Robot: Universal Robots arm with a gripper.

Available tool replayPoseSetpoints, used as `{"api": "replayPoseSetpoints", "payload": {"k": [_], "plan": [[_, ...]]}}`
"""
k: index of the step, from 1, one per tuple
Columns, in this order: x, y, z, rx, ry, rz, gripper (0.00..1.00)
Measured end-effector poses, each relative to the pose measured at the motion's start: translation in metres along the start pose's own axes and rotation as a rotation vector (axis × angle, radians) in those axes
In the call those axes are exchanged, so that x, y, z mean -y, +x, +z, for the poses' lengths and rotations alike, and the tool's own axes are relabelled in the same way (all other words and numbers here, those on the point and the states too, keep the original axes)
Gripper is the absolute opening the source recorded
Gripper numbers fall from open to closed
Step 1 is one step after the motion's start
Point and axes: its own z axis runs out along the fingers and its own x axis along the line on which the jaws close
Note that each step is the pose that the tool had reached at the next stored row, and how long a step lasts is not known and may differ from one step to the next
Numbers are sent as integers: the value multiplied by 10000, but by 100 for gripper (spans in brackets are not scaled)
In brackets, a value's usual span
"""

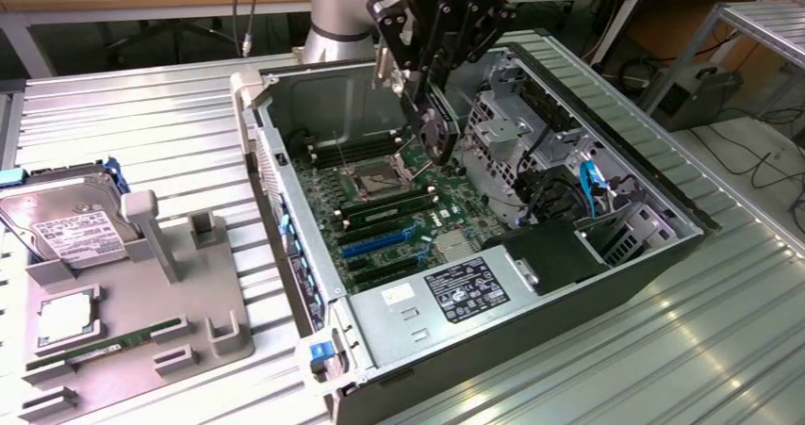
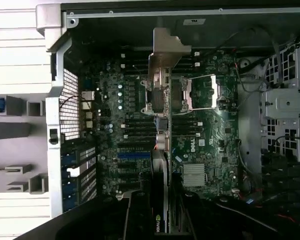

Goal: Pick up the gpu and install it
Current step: 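Pick up the gpu and move the gpu toward the slot, then insert the gpu into the slot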

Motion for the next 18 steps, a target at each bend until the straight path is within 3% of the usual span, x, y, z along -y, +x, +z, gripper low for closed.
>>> {"api": "replayPoseSetpoints", "payload": {"k": [3, 18], "plan": [[-14, -62, 60, 0, 0, -18, 26], [-14, -65, 59, -8, 2, -17, 26]]}}
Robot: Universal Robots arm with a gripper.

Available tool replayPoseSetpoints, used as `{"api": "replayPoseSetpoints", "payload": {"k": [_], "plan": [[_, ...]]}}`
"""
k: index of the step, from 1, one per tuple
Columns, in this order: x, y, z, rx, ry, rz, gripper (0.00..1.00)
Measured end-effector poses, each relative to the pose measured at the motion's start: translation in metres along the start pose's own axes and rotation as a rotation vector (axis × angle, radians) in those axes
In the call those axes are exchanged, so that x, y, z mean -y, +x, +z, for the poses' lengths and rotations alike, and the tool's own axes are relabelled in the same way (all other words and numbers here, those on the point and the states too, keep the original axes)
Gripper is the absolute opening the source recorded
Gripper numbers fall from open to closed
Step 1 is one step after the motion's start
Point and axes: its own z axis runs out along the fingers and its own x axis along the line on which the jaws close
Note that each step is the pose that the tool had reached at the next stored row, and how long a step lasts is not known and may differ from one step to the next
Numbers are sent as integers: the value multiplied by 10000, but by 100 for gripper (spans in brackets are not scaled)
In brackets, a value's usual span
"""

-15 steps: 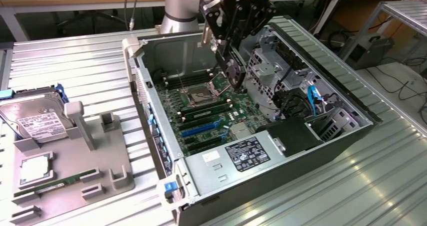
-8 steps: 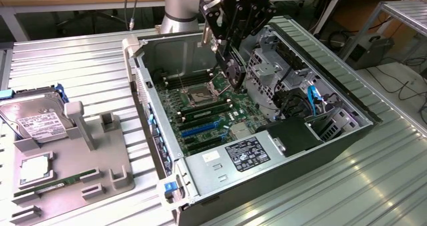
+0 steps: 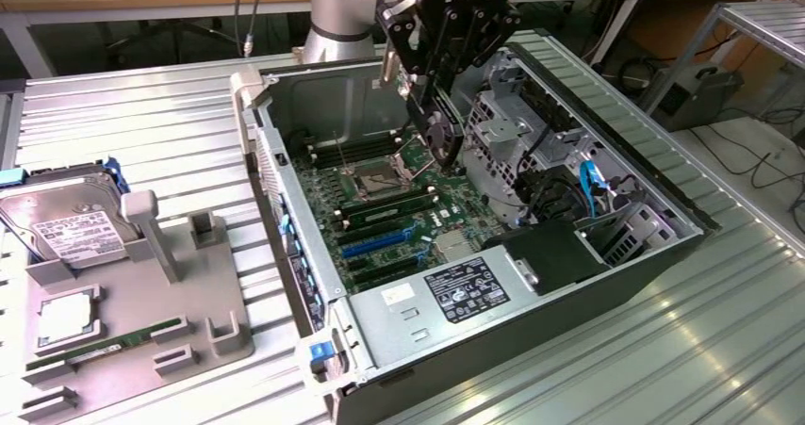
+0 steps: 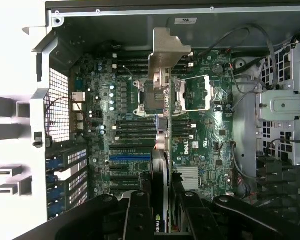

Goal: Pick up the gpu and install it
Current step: 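Insert the gpu into the slot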

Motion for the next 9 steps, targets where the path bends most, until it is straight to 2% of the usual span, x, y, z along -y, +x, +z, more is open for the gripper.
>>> {"api": "replayPoseSetpoints", "payload": {"k": [2, 7, 9], "plan": [[-1, -28, 3, -12, 0, -165, 26], [0, -33, 18, -106, 1, -1499, 26], [0, -33, 23, -126, 2, -2220, 26]]}}
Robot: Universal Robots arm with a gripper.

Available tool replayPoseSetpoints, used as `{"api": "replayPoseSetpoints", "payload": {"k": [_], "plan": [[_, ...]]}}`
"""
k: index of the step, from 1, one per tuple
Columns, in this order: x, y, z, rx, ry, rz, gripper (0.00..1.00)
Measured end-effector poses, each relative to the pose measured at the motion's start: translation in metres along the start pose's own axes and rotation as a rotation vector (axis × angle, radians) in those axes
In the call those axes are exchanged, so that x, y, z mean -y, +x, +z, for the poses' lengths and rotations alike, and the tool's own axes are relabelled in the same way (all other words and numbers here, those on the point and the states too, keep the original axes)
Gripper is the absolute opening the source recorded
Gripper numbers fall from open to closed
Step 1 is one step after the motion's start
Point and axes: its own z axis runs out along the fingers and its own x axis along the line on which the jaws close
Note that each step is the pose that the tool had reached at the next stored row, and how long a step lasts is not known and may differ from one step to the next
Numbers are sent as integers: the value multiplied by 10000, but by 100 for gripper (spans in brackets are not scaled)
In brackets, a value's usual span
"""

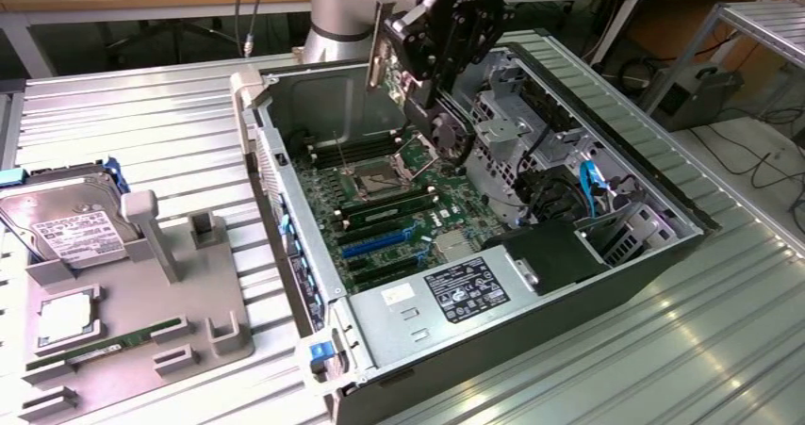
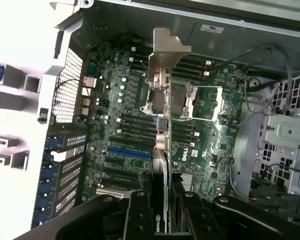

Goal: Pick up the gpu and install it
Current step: 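Insert the gpu into the slot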

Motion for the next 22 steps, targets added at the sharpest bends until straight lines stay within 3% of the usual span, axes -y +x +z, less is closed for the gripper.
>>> {"api": "replayPoseSetpoints", "payload": {"k": [2, 22], "plan": [[0, 0, 4, -14, 5, -632, 26], [2, 0, 32, -123, 23, -4494, 26]]}}
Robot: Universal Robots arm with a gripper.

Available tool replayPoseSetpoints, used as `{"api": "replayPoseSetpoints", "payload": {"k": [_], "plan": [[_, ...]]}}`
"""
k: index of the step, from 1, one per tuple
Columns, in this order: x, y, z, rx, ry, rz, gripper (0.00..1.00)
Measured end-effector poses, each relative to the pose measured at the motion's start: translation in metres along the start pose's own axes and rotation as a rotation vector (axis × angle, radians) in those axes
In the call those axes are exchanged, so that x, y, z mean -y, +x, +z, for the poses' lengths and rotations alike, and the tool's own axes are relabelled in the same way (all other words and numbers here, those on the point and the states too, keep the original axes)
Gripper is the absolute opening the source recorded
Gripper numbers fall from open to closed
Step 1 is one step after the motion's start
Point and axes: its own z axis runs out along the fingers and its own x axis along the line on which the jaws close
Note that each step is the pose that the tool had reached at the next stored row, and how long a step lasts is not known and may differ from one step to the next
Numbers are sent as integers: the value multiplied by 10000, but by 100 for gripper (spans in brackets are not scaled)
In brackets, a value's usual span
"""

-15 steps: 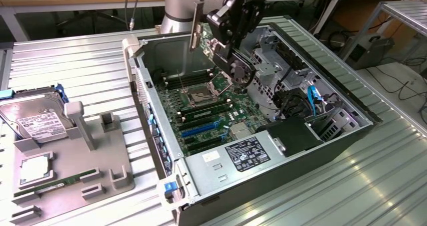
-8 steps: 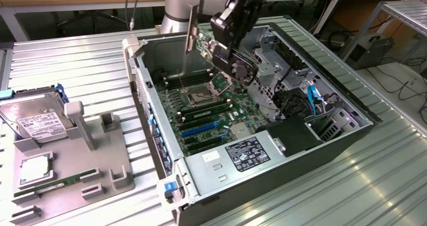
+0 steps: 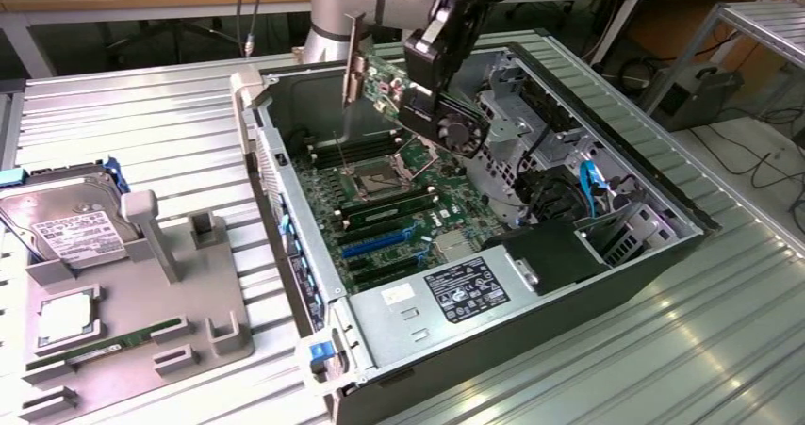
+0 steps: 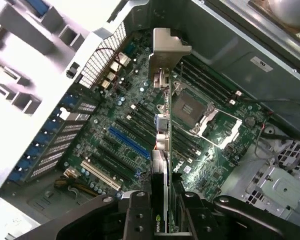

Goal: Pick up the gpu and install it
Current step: 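Insert the gpu into the slot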

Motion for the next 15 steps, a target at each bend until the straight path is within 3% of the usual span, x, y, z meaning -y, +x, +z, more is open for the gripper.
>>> {"api": "replayPoseSetpoints", "payload": {"k": [7, 15], "plan": [[0, 0, 8, -16, -2, -1125, 26], [1, 0, 22, 32, -182, -2698, 26]]}}
